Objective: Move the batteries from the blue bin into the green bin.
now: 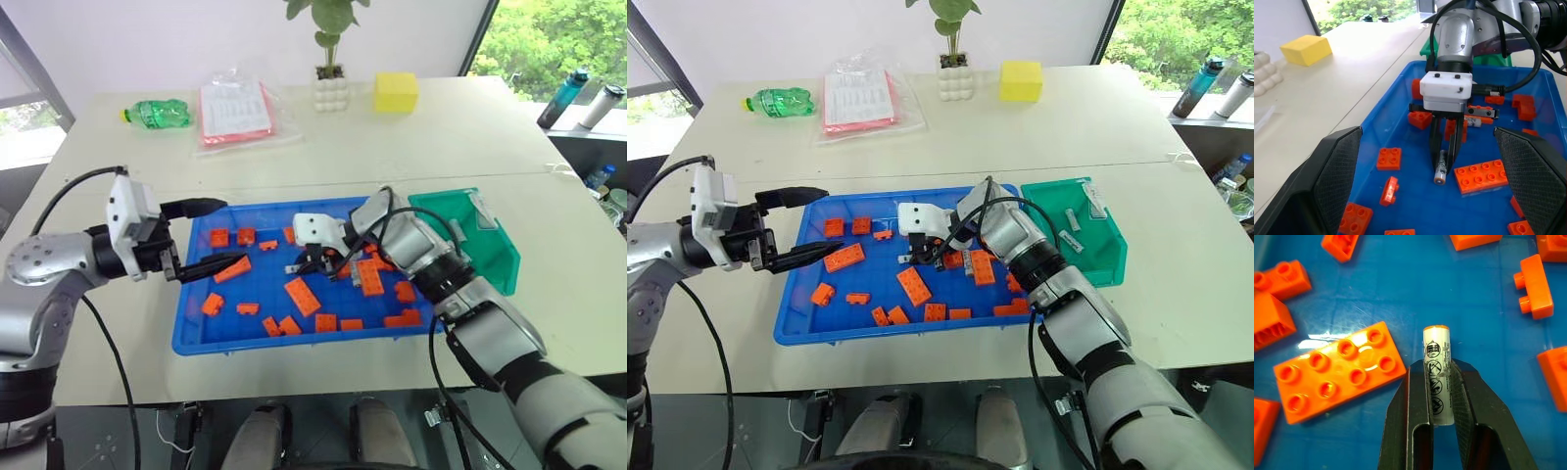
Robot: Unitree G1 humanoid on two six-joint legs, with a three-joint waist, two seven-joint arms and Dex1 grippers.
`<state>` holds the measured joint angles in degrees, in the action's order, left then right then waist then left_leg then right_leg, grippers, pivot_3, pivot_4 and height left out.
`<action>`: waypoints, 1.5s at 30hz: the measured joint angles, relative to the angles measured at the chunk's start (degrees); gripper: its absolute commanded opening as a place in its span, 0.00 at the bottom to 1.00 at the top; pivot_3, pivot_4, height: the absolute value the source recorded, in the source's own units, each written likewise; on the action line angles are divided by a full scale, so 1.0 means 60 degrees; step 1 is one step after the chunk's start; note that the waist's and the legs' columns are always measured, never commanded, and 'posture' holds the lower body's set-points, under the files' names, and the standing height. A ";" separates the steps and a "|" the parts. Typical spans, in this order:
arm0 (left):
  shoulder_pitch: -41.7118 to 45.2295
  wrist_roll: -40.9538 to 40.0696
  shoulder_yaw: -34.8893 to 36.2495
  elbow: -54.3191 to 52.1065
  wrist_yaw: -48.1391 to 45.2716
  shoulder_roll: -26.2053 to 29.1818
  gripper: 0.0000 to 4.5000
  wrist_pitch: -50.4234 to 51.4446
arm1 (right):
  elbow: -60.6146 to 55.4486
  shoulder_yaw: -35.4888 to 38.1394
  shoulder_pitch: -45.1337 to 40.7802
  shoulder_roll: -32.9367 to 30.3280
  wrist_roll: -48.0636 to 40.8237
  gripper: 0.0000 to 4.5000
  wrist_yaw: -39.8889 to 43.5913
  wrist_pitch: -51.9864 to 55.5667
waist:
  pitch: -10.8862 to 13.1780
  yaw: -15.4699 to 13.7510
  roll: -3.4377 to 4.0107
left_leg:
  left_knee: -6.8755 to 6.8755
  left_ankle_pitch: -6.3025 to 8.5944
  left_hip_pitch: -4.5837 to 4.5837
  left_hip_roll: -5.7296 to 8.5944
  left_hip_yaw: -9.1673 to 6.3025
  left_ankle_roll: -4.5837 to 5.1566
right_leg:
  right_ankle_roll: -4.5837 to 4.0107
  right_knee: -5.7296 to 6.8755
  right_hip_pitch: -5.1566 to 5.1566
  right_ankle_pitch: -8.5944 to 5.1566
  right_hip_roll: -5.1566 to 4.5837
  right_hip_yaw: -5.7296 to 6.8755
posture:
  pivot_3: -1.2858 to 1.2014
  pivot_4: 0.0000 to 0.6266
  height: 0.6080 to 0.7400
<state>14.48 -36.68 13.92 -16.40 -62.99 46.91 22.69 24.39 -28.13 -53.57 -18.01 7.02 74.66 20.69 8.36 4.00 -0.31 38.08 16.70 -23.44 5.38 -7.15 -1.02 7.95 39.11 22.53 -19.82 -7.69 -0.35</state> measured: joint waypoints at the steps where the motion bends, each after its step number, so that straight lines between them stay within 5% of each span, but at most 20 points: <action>1: 0.0019 0.0004 -0.0040 0.0040 -0.0015 -0.0021 1.00 -0.0050 | -0.0387 0.0126 0.0195 -0.0108 -0.0142 0.01 -0.0033 0.0335 | 0.0000 -0.0009 0.0000 | 0.0000 0.0000 -0.0002 0.0002 -0.0002 0.0000 | 0.0000 0.0000 -0.0001 0.0000 -0.0001 0.0000 | 0.52 0.24 0.90; 9: 0.0161 -0.0012 -0.0450 0.0093 -0.0167 -0.0297 1.00 -0.0121 | -0.5291 0.4163 0.1145 -0.2784 -0.2145 0.01 -0.1119 0.5378 | 0.0003 -0.0195 0.0003 | 0.0006 0.0001 -0.0021 0.0021 -0.0020 0.0001 | 0.0000 -0.0004 -0.0004 0.0000 -0.0012 -0.0001 | 0.52 0.24 0.90; 18: 0.0233 0.0235 -0.0951 0.0732 -0.0835 -0.0426 1.00 -0.0408 | -0.6428 0.7532 0.3992 -0.6144 -0.2930 0.01 -0.2214 0.7532 | 0.0003 -0.0304 0.0001 | 0.0005 0.0002 -0.0014 0.0010 0.0038 0.0007 | 0.0000 -0.0017 -0.0011 0.0000 -0.0017 -0.0014 | 0.52 0.24 0.90; 20: 0.0496 0.0285 -0.1083 0.0886 -0.0927 -0.0468 1.00 -0.0511 | -0.6468 0.7770 0.4426 -0.6217 -0.3063 0.24 -0.2454 0.7509 | 0.0003 -0.0260 0.0001 | 0.0003 0.0003 -0.0007 -0.0003 0.0066 0.0008 | 0.0000 -0.0015 -0.0012 0.0000 -0.0011 -0.0026 | 0.52 0.24 0.90; 24: 0.0910 0.0394 -0.1169 0.1206 -0.0980 -0.0593 1.00 -0.0590 | -0.6448 0.7544 0.4826 -0.6207 -0.3274 0.66 -0.2876 0.7163 | 0.0004 -0.0234 0.0004 | 0.0000 0.0003 -0.0005 -0.0009 0.0085 0.0009 | 0.0001 -0.0011 0.0002 -0.0001 -0.0008 -0.0041 | 0.52 0.24 0.90; 33: 0.1022 0.0396 -0.1233 0.1247 -0.1016 -0.0592 1.00 -0.0583 | -0.4663 0.4898 0.1679 -0.6547 -0.3468 0.66 -0.1382 0.4338 | 0.0007 -0.0228 0.0006 | -0.0002 0.0003 -0.0005 -0.0013 0.0084 0.0008 | 0.0001 -0.0023 0.0007 -0.0001 -0.0004 -0.0042 | 0.52 0.24 0.90; 38: 0.0944 0.0399 -0.1117 0.1164 -0.0870 -0.0550 1.00 -0.0579 | -0.3239 0.2441 0.0087 -0.5442 -0.2923 0.66 0.0512 0.2122 | 0.0009 -0.0219 -0.0001 | 0.0003 0.0003 -0.0005 -0.0014 0.0081 0.0008 | 0.0001 -0.0023 0.0007 -0.0001 -0.0003 -0.0041 | 0.52 0.24 0.90; 42: 0.0725 0.0395 -0.0974 0.0906 -0.0646 -0.0515 1.00 -0.0564 | -0.2215 0.1053 -0.0182 -0.4584 -0.2429 0.96 0.1583 0.0945 | 0.0014 -0.0255 -0.0009 | 0.0010 0.0003 -0.0014 -0.0005 0.0065 0.0008 | 0.0001 -0.0021 0.0008 -0.0001 -0.0009 -0.0034 | 0.52 0.24 0.90; 45: 0.0453 0.0378 -0.0867 0.0560 -0.0479 -0.0449 1.00 -0.0501 | -0.1520 0.0441 -0.0307 -0.4205 -0.1883 0.98 0.1938 -0.0068 | 0.0015 -0.0240 -0.0009 | 0.0008 0.0003 -0.0014 -0.0006 0.0061 0.0007 | 0.0001 -0.0021 0.0013 -0.0001 -0.0007 -0.0031 | 0.52 0.24 0.90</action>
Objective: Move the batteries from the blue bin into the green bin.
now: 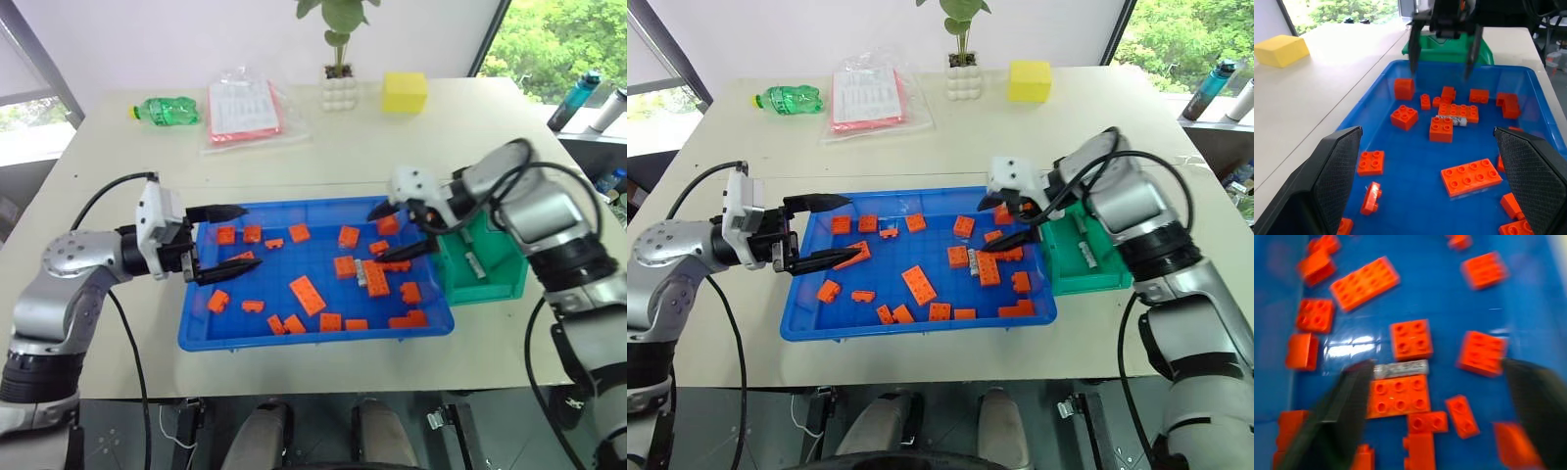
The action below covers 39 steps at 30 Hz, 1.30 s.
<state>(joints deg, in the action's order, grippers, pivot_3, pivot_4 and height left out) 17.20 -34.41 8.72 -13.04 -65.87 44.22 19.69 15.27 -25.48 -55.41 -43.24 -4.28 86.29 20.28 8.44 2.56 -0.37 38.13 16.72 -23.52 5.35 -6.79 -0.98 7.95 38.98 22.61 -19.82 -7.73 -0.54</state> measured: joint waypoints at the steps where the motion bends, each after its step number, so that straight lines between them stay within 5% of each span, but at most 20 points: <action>1: -0.0119 -0.0008 0.0084 -0.0140 0.0041 0.0072 1.00 0.0012 | 0.0194 -0.0127 -0.0002 0.0094 0.0160 0.98 0.0110 -0.0269 | 0.0000 0.0008 0.0000 | 0.0000 0.0000 0.0000 -0.0001 0.0000 0.0000 | 0.0000 0.0000 0.0002 0.0000 0.0001 0.0001 | 0.52 0.24 0.90; 14: -0.0829 -0.0260 0.0671 -0.0974 0.0510 0.0304 1.00 0.0425 | 0.1648 -0.0314 0.0170 0.1162 0.1264 0.98 0.0119 -0.1603 | 0.0000 0.0007 0.0000 | 0.0000 0.0000 0.0001 -0.0001 0.0000 -0.0001 | 0.0000 0.0002 0.0002 0.0000 0.0001 0.0002 | 0.52 0.24 0.90; 26: -0.0063 -0.0414 0.0382 -0.0840 0.0303 0.0298 1.00 0.0594 | 0.1446 -0.0164 0.0689 0.1291 0.1436 0.98 -0.0241 -0.1478 | -0.0001 0.0006 -0.0002 | 0.0003 0.0000 0.0003 -0.0002 -0.0002 -0.0001 | 0.0000 0.0001 -0.0005 0.0000 0.0003 0.0006 | 0.52 0.24 0.90; 29: 0.0151 -0.0381 0.0183 -0.0603 0.0260 0.0249 1.00 0.0582 | 0.1133 -0.0106 0.0912 0.1280 0.1423 0.80 -0.0311 -0.1295 | -0.0002 0.0007 -0.0003 | 0.0004 0.0000 0.0003 -0.0001 -0.0002 -0.0001 | 0.0000 0.0001 -0.0007 0.0000 0.0003 0.0007 | 0.52 0.24 0.90; 32: 0.0292 -0.0344 0.0148 -0.0435 0.0172 0.0179 1.00 0.0535 | 0.0665 -0.0056 0.1136 0.1249 0.1401 0.50 -0.0388 -0.1011 | -0.0003 0.0016 -0.0004 | 0.0005 0.0000 0.0003 -0.0002 -0.0002 -0.0001 | 0.0000 0.0002 -0.0006 0.0000 0.0004 0.0007 | 0.52 0.24 0.90; 39: 0.0661 -0.0171 -0.0221 0.0037 -0.0154 0.0009 1.00 0.0306 | -0.1061 0.0689 0.1399 0.0709 0.0996 0.50 -0.0821 0.0593 | -0.0002 -0.0009 -0.0002 | 0.0004 0.0000 0.0001 0.0002 -0.0001 -0.0001 | 0.0000 0.0003 -0.0003 0.0000 0.0000 0.0007 | 0.52 0.24 0.90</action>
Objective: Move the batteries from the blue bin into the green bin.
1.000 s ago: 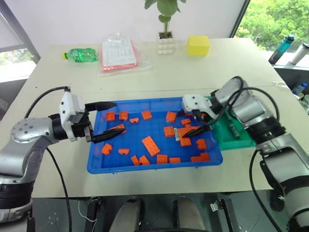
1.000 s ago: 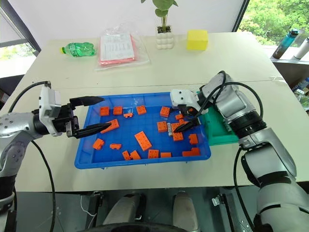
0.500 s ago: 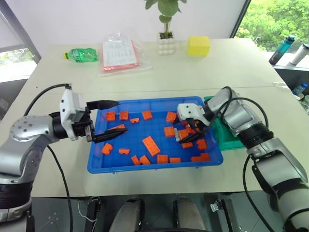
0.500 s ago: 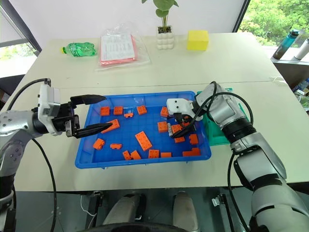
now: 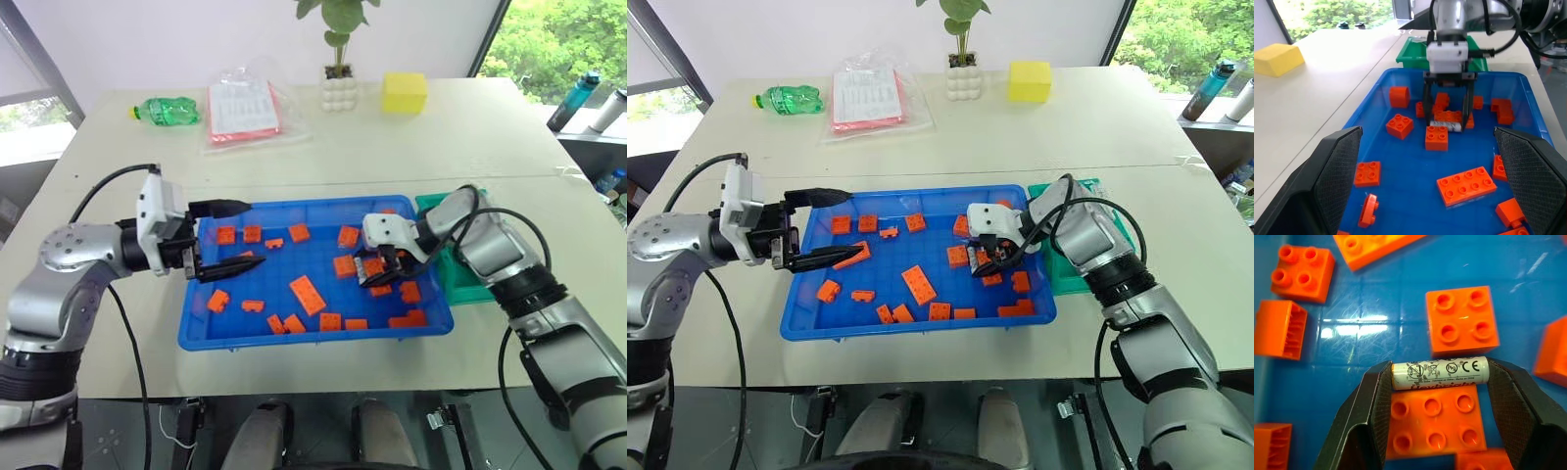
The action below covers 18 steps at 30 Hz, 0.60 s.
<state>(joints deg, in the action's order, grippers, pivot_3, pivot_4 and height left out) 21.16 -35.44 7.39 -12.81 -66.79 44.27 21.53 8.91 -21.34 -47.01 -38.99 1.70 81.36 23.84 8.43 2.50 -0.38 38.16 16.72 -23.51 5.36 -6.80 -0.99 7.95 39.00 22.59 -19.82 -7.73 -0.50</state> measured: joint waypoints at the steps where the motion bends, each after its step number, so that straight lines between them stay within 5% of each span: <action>1: 0.0043 0.0003 -0.0025 0.0077 -0.0060 -0.0010 1.00 -0.0029 | -0.0264 0.0297 -0.0053 -0.0103 -0.0148 0.50 -0.0111 0.0372 | 0.0000 0.0006 0.0000 | 0.0000 0.0000 0.0000 -0.0001 0.0000 0.0000 | 0.0000 0.0000 0.0000 0.0000 0.0001 0.0000 | 0.52 0.24 0.90; 7: 0.0379 0.0154 -0.0389 0.0519 -0.0328 -0.0285 1.00 -0.0227 | -0.1825 0.2778 -0.0181 -0.1657 -0.1446 0.50 -0.0822 0.3273 | 0.0000 -0.0074 0.0000 | -0.0002 0.0001 -0.0001 0.0003 -0.0001 0.0001 | 0.0000 -0.0002 -0.0005 0.0000 -0.0003 -0.0001 | 0.52 0.24 0.90; 13: 0.0548 0.0212 -0.0546 0.0742 -0.0541 -0.0363 1.00 -0.0384 | -0.2309 0.4610 0.2101 -0.3106 -0.2002 0.50 -0.1670 0.4454 | -0.0001 -0.0078 -0.0003 | -0.0004 0.0001 -0.0001 -0.0003 0.0017 0.0003 | 0.0000 0.0001 -0.0007 0.0000 -0.0002 -0.0008 | 0.52 0.24 0.90; 18: 0.0638 0.0214 -0.0644 0.0888 -0.0706 -0.0363 1.00 -0.0381 | -0.2865 0.5203 0.3440 -0.3125 -0.2402 1.00 -0.2314 0.4855 | 0.0000 0.0023 0.0001 | -0.0008 0.0001 0.0001 -0.0011 0.0031 0.0004 | 0.0000 0.0015 0.0000 0.0000 0.0003 -0.0013 | 0.52 0.24 0.90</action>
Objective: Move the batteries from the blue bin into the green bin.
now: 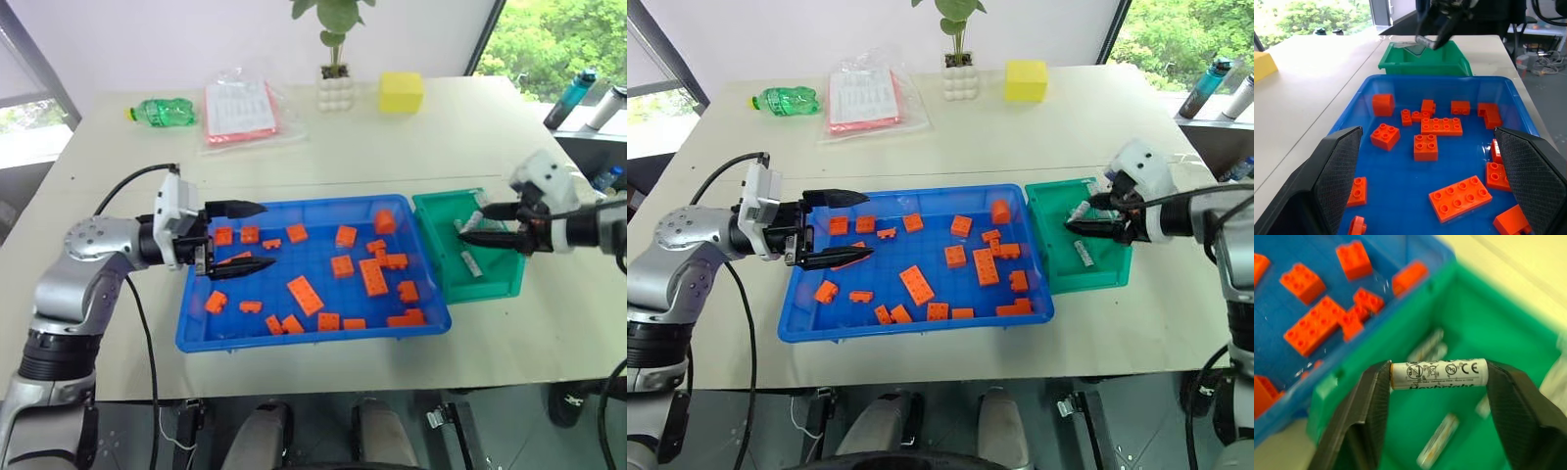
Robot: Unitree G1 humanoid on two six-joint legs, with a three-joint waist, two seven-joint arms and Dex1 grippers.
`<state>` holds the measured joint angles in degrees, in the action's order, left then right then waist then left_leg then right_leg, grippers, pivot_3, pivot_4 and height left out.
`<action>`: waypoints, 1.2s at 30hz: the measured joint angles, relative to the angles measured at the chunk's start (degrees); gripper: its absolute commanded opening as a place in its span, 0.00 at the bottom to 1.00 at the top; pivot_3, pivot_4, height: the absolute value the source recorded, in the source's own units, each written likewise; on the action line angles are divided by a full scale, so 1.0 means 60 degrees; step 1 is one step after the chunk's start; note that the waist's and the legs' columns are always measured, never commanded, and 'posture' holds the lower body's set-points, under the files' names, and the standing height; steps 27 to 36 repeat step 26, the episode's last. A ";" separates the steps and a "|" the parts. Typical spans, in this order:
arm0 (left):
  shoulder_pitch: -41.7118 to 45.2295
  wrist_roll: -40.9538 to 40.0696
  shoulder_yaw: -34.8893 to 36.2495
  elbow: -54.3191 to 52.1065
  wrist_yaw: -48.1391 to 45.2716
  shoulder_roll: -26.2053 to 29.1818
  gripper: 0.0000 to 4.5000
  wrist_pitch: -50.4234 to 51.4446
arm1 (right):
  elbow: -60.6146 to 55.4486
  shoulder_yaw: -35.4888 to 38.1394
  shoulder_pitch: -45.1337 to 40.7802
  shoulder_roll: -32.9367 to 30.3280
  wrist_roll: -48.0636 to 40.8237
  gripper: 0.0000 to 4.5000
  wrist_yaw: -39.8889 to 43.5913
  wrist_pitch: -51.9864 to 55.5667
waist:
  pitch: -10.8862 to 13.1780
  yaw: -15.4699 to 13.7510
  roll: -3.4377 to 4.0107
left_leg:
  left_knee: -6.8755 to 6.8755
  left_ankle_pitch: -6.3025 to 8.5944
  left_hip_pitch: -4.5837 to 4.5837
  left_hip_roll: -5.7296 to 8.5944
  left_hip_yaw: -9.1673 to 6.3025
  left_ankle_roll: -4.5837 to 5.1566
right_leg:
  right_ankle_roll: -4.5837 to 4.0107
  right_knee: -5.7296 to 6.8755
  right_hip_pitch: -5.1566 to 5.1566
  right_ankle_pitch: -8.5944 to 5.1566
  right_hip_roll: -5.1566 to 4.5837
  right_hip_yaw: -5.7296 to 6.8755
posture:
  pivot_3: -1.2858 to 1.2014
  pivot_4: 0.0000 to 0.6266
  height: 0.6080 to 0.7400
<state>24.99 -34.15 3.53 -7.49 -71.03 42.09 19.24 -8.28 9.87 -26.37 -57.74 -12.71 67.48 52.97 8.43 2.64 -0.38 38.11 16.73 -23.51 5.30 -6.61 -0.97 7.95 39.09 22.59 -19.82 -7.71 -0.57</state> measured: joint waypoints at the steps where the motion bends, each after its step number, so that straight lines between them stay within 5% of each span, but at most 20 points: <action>1: 0.0043 -0.0001 -0.0007 0.0036 -0.0012 0.0001 1.00 0.0016 | -0.0115 0.0001 0.0123 -0.0001 -0.0001 1.00 -0.0144 -0.0075 | 0.0000 -0.0011 0.0000 | 0.0001 0.0000 0.0000 0.0000 -0.0004 0.0000 | 0.0000 0.0001 -0.0002 0.0000 0.0001 0.0001 | 0.52 0.24 0.90; 6: 0.0223 -0.0004 -0.0015 0.0195 -0.0101 0.0042 1.00 0.0088 | -0.0294 0.0120 0.0484 -0.0012 -0.0148 1.00 -0.0397 -0.0892 | 0.0001 -0.0081 -0.0002 | 0.0008 0.0000 0.0000 0.0006 -0.0012 0.0000 | 0.0000 -0.0006 -0.0007 0.0000 -0.0003 0.0004 | 0.52 0.24 0.90; 18: 0.0385 -0.0273 0.0556 0.0489 -0.0676 0.1303 1.00 0.0756 | 0.1096 0.2283 0.1838 -0.1829 -0.1963 1.00 0.2782 -0.3269 | 0.0002 -0.0219 -0.0004 | 0.0011 0.0004 0.0009 0.0000 -0.0004 0.0007 | 0.0000 -0.0022 -0.0023 0.0000 0.0001 0.0005 | 0.52 0.24 0.90; 36: 0.0157 -0.0651 0.1295 0.0351 -0.0875 0.1970 1.00 0.1329 | 0.1947 0.2277 0.1857 -0.1820 -0.2070 1.00 0.2826 -0.3694 | 0.0003 -0.0262 -0.0002 | 0.0012 0.0004 0.0009 0.0002 -0.0004 0.0007 | 0.0000 -0.0024 -0.0022 0.0000 -0.0003 0.0005 | 0.52 0.24 0.90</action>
